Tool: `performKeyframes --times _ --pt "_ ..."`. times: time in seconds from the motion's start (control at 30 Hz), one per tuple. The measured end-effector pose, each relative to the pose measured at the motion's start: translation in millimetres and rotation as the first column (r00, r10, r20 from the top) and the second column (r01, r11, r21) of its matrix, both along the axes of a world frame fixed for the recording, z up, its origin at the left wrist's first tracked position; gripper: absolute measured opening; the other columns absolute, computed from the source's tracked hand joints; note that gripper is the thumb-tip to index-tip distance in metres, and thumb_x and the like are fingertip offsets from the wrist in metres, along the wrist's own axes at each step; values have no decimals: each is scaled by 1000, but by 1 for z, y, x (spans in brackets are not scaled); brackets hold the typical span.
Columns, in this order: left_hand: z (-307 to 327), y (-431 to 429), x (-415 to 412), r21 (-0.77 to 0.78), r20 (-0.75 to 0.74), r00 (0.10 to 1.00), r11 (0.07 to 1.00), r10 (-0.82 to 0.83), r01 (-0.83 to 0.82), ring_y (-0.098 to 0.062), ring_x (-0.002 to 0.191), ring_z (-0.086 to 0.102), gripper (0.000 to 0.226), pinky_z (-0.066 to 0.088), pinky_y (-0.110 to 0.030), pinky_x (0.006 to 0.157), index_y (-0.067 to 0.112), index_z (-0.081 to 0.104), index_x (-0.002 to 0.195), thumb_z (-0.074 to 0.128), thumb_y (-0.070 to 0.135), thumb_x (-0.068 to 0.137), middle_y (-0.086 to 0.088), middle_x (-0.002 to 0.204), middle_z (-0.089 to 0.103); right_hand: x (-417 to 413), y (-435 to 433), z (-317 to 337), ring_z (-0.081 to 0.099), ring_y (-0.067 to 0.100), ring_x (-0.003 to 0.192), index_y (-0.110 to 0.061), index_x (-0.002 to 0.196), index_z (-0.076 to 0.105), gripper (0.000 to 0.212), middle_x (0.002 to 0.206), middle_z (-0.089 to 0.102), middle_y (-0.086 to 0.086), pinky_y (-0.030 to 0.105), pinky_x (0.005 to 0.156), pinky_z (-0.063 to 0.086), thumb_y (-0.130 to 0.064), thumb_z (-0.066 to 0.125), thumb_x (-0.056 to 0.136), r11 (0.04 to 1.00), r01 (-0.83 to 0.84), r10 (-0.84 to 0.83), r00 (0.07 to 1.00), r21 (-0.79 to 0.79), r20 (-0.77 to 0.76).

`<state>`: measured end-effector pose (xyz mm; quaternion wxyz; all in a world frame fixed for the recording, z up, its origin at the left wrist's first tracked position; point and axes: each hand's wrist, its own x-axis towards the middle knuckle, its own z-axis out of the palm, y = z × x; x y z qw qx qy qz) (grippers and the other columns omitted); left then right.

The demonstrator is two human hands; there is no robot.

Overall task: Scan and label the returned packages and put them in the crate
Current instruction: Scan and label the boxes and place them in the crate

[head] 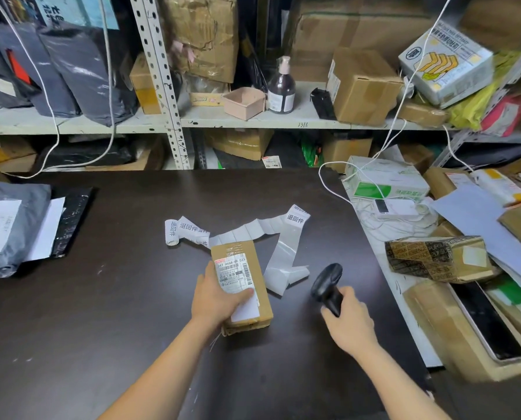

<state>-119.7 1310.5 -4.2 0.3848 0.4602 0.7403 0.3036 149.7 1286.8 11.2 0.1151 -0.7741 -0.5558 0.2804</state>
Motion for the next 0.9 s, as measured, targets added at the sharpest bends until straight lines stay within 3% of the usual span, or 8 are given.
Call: performKeyframes --times 0.1,0.3,0.43,0.53,0.6,0.77,0.83,0.9 --pt "0 2 2 -5 -51 999 1000 -13 13 -21 118 55 81 50 -42 94 27 49 127 88 40 57 8 117 63 2 1 -19 50 25 111 -25 113 44 31 100 57 -6 42 89 40 -41 62 93 1000 -1 0 992 13 126" --pt "1 0 5 -5 -109 994 1000 -15 15 -19 117 56 77 51 -43 93 31 49 126 87 45 60 12 120 63 7 3 -37 48 18 114 -29 119 44 40 116 62 -9 37 92 37 -51 62 90 997 -80 77 969 3 235" --pt "3 -5 9 -9 -124 992 1000 1 -2 -16 112 56 69 52 -43 89 37 50 122 84 47 63 18 113 63 11 12 -30 44 19 127 -26 135 44 67 133 54 -7 40 102 37 -62 60 81 997 -70 71 967 -14 246" --pt "5 -7 10 -5 -188 982 1000 -2 1 -14 112 52 62 50 -39 86 34 52 124 81 45 71 19 107 61 11 37 -14 43 25 127 -17 140 48 64 136 54 2 44 104 36 -49 60 87 982 72 -86 993 173 77" --pt "7 -8 11 -3 -210 978 1000 12 -13 -14 113 50 55 50 -38 87 32 53 124 79 41 76 16 105 60 7 68 -4 45 29 123 -10 136 54 55 131 58 7 42 102 36 -36 63 89 962 114 -99 993 250 -71" --pt "18 -4 10 -6 -309 951 1000 27 -30 -14 98 53 47 48 -32 73 35 52 125 71 39 82 16 97 47 -24 155 3 55 35 121 3 128 58 39 127 63 16 37 96 41 -16 61 94 991 90 -57 955 101 -291" --pt "24 -1 10 -6 -349 937 1000 14 -18 -14 97 55 47 48 -32 72 34 52 128 68 39 85 13 100 45 -36 175 -5 61 30 100 2 108 67 22 104 67 14 34 80 44 -9 64 90 992 125 -112 926 14 -360" --pt "29 2 9 -5 -379 925 1000 -4 2 -14 101 55 47 51 -33 77 31 53 131 67 39 87 9 108 47 -43 183 -14 54 21 77 5 88 71 9 81 63 11 30 65 39 0 64 84 980 187 -199 839 -76 -506"
